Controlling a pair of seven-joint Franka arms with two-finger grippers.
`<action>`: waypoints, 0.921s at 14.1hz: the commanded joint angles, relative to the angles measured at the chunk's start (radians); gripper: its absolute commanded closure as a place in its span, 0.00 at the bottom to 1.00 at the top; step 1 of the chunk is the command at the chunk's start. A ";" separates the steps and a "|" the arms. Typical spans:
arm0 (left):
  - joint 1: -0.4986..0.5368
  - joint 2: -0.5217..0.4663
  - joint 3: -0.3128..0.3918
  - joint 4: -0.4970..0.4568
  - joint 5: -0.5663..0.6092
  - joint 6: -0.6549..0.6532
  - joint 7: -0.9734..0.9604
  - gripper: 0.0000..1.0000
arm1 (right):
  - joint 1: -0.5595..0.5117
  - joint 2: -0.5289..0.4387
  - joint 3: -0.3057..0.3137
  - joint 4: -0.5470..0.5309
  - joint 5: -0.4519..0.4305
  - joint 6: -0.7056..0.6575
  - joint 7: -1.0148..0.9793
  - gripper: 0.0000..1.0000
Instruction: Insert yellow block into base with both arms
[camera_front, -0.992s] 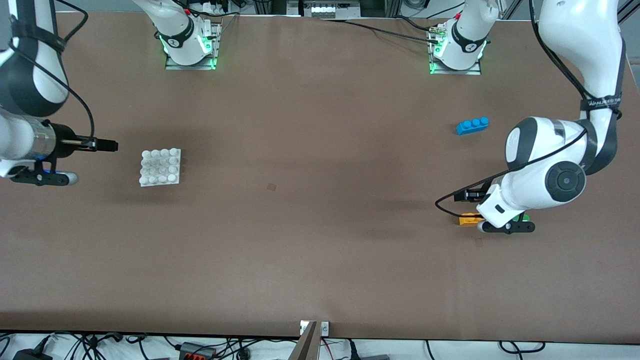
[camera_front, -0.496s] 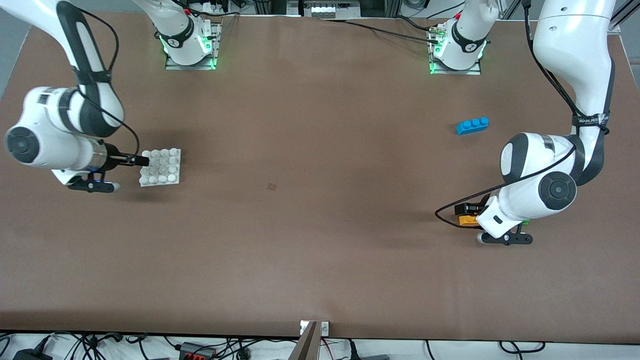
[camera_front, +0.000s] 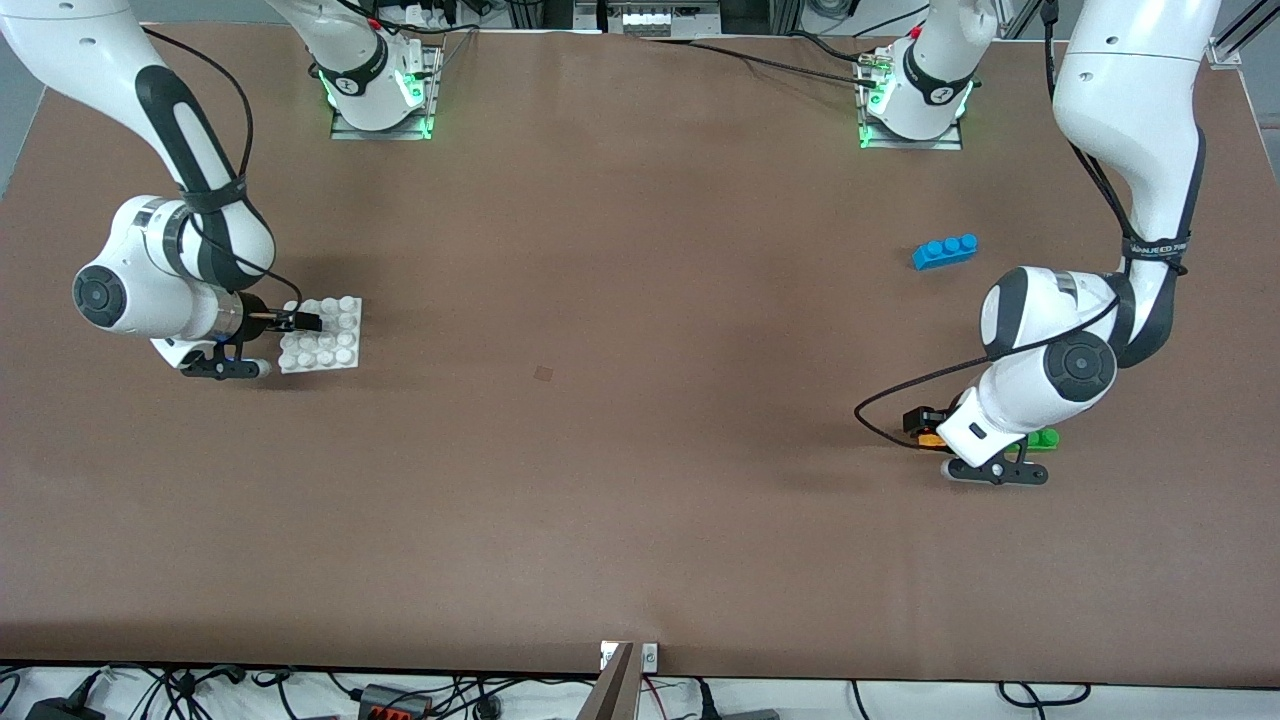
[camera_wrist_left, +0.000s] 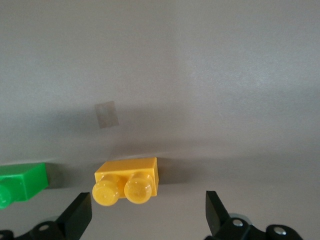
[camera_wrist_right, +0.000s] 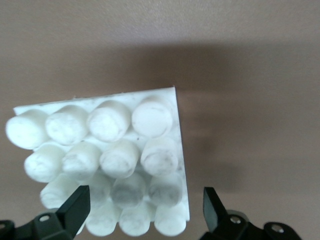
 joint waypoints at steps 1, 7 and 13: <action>0.008 -0.032 0.004 -0.041 0.019 0.027 0.033 0.00 | -0.013 -0.003 0.015 0.005 0.029 0.005 -0.036 0.00; 0.023 -0.015 0.004 -0.044 0.019 0.058 0.062 0.00 | -0.011 -0.001 0.015 0.010 0.031 0.005 -0.034 0.27; 0.031 0.017 0.004 -0.049 0.018 0.086 0.062 0.00 | -0.008 0.025 0.017 0.019 0.031 0.006 -0.034 0.34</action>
